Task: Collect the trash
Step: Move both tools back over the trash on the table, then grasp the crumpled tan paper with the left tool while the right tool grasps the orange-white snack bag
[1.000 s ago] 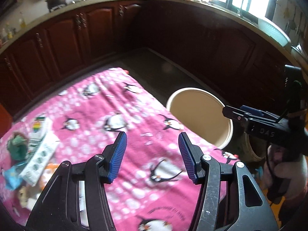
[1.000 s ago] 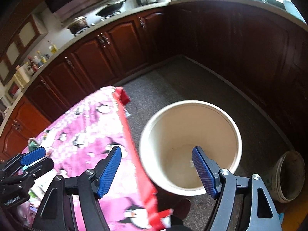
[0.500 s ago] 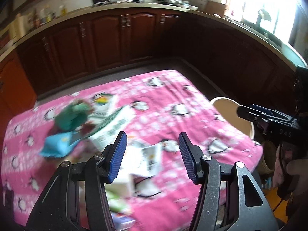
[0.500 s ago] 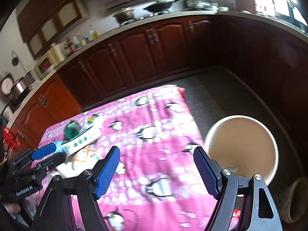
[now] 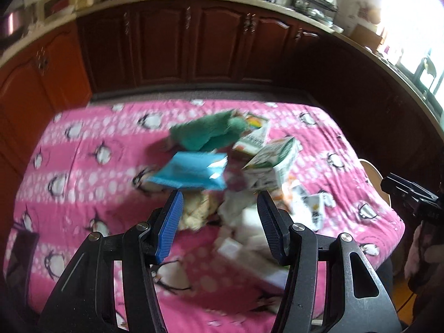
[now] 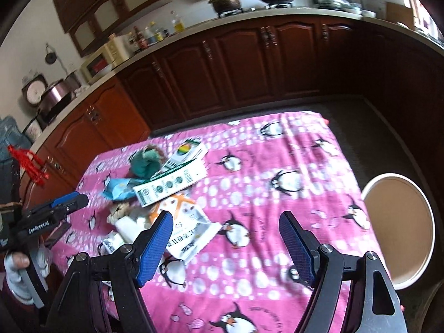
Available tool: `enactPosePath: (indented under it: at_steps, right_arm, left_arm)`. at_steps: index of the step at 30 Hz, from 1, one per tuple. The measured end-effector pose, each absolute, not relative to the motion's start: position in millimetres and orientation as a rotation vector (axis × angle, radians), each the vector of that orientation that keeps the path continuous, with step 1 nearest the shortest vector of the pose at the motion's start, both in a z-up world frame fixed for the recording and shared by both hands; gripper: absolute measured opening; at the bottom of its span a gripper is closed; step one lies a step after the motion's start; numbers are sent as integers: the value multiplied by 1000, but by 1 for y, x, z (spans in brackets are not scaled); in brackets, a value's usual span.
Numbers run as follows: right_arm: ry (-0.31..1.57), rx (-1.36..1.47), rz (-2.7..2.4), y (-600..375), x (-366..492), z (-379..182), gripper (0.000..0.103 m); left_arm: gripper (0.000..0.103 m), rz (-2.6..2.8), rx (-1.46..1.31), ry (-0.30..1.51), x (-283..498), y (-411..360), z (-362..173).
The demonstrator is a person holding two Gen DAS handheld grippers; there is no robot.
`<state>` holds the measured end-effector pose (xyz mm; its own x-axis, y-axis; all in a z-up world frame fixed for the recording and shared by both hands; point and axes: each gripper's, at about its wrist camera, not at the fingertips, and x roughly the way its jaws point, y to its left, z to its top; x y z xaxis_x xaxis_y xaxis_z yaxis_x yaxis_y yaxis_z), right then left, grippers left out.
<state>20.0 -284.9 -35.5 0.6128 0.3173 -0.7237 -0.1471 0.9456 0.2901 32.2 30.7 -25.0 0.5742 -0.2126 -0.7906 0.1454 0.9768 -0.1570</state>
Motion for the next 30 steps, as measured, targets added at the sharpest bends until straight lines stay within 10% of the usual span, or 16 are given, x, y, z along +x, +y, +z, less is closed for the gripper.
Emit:
enactPosePath:
  at_steps: [24, 30]
  right_arm:
    - [1052, 67, 536, -194, 99, -103, 80]
    - [1102, 21, 583, -168, 121, -122, 81]
  left_arm:
    - [53, -210, -218, 1107, 95, 44, -111]
    - [32, -218, -239, 1122, 102, 46, -116]
